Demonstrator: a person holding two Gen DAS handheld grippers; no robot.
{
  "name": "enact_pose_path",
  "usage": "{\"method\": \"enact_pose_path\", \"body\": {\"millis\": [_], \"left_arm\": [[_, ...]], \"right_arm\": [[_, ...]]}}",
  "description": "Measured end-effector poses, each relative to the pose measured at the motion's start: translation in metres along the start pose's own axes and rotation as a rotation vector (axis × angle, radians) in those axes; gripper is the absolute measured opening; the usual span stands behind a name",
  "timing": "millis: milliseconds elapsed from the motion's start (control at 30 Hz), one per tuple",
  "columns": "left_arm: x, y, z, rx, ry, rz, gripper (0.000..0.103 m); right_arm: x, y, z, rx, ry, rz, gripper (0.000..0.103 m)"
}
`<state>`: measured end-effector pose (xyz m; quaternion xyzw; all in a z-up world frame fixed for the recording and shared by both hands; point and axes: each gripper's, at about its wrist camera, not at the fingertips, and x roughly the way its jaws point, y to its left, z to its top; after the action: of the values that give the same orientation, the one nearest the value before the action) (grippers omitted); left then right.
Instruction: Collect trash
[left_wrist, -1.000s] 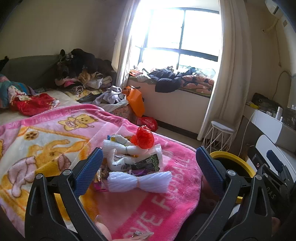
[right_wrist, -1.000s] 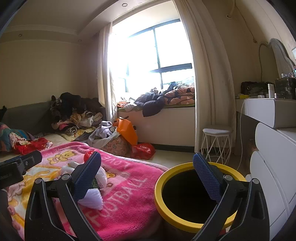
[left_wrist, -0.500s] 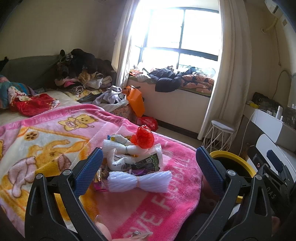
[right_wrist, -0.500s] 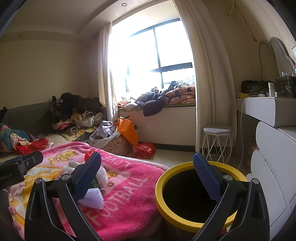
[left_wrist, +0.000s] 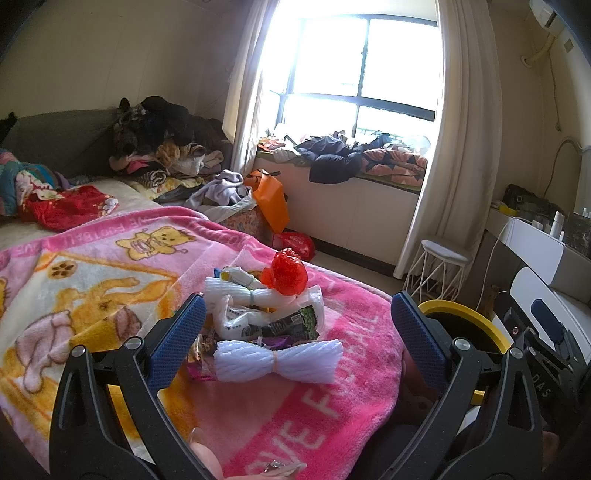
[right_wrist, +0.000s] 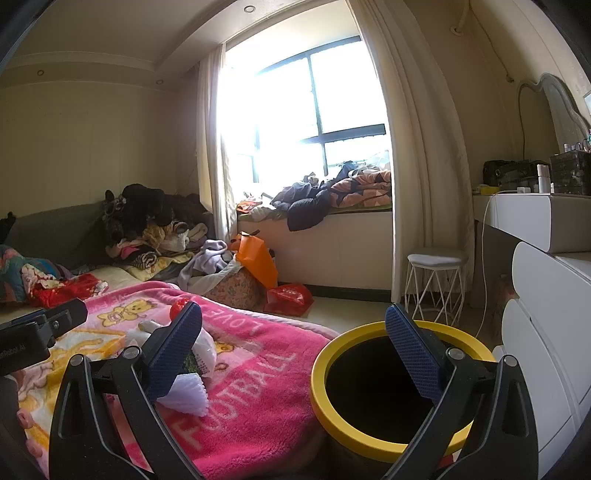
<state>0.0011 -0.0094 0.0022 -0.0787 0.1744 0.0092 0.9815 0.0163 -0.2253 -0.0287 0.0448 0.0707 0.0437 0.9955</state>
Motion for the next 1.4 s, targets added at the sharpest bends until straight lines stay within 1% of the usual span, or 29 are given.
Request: {"method": "enact_pose_path", "body": {"millis": [167,367,633,800,967,1167,1333,1400], "left_arm": [[0.000,0.001,-0.001,-0.008,0.010,-0.008,0.092],[0.009,0.021,-0.004,-0.051,0.027,-0.008,0.092],[0.013,0.045,0.000,-0.092,0.026,0.046,0.092],[0.014,0.065,0.004,-0.126,0.019,0.087,0.092],[0.014,0.088,0.010,-0.157,0.010,0.135,0.092],[0.021,0.119,0.014,-0.188,0.023,0.180,0.092],[0.034,0.137,0.015,-0.199,0.058,0.151,0.092],[0.043,0.141,0.015,-0.195,0.088,0.172,0.092]], "right_arm": [[0.001,0.001,-0.002,-0.004,0.006,0.004,0.097],[0.005,0.006,-0.006,-0.020,0.035,0.039,0.097],[0.021,0.030,-0.006,-0.062,0.091,0.135,0.097],[0.028,0.053,-0.005,-0.082,0.106,0.206,0.097],[0.037,0.073,0.000,-0.090,0.117,0.257,0.097],[0.064,0.093,0.014,-0.100,0.158,0.306,0.097],[0.096,0.105,0.024,-0.121,0.211,0.347,0.097],[0.109,0.108,0.025,-0.129,0.230,0.354,0.097]]}}
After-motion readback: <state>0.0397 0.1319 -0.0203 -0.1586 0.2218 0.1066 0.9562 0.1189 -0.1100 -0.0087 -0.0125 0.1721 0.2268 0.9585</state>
